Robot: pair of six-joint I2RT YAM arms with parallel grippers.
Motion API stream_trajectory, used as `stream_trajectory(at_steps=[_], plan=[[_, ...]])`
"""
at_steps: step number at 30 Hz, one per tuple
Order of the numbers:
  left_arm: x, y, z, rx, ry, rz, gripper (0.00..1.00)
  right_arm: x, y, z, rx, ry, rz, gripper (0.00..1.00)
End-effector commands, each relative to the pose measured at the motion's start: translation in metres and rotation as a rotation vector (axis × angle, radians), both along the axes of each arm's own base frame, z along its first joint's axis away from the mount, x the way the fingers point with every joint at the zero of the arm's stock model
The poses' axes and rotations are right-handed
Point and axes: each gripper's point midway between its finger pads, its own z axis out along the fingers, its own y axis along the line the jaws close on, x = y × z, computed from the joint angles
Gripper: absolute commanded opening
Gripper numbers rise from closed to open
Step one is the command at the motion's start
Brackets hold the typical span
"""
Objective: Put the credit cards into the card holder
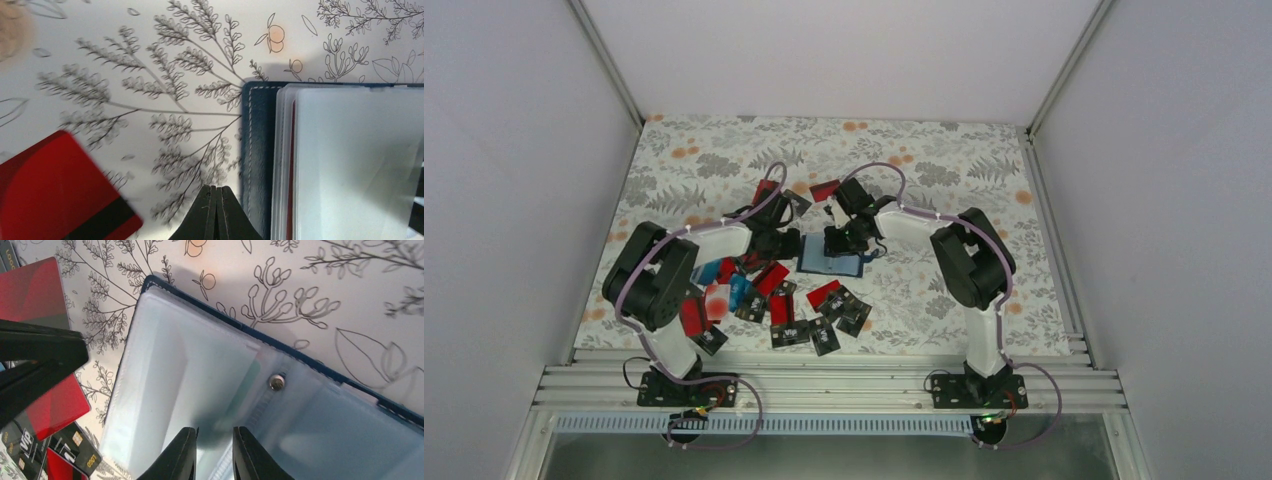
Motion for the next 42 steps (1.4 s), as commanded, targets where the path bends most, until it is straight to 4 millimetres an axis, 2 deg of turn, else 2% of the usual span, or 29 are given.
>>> stream_trajectory(at_steps=[1, 4, 8, 12, 13, 16, 19, 23, 25, 31, 36, 42], plan=[[-0.011, 0.019, 0.018, 0.077, -0.024, 0.011, 0.04, 0.001, -0.013, 0.028, -0.026, -0.062, -0.006, 0.24], [-0.021, 0.02, 0.03, 0.075, -0.037, -0.008, 0.09, -0.003, -0.018, 0.04, -0.019, -0.079, -0.009, 0.27], [-0.046, 0.013, 0.037, 0.092, -0.018, -0.065, 0.16, -0.019, -0.028, 0.055, -0.001, -0.083, -0.015, 0.33], [-0.082, -0.001, 0.043, 0.085, -0.005, -0.126, 0.22, -0.061, -0.032, 0.056, 0.062, -0.013, 0.01, 0.41], [-0.089, -0.005, 0.044, 0.077, -0.007, -0.138, 0.23, -0.073, -0.031, 0.063, 0.094, -0.005, 0.015, 0.43], [-0.106, -0.015, 0.043, 0.043, -0.012, -0.17, 0.23, -0.118, -0.028, 0.063, 0.185, 0.089, 0.027, 0.5], [-0.12, -0.031, 0.041, -0.021, -0.018, -0.224, 0.23, -0.157, -0.023, 0.064, 0.256, 0.166, 0.003, 0.55], [-0.133, -0.053, 0.035, -0.068, -0.018, -0.297, 0.23, -0.194, -0.013, 0.069, 0.327, 0.221, -0.064, 0.64], [-0.135, -0.059, 0.029, -0.068, -0.012, -0.313, 0.22, -0.211, -0.013, 0.059, 0.332, 0.278, -0.124, 0.68], [-0.146, -0.072, 0.013, -0.061, 0.017, -0.375, 0.22, -0.238, -0.009, 0.039, 0.34, 0.352, -0.235, 0.71], [-0.148, -0.069, -0.01, -0.01, 0.057, -0.383, 0.22, -0.246, -0.011, 0.027, 0.358, 0.419, -0.347, 0.71], [-0.155, -0.069, -0.023, 0.004, 0.083, -0.385, 0.22, -0.254, -0.012, 0.014, 0.35, 0.461, -0.407, 0.7]])
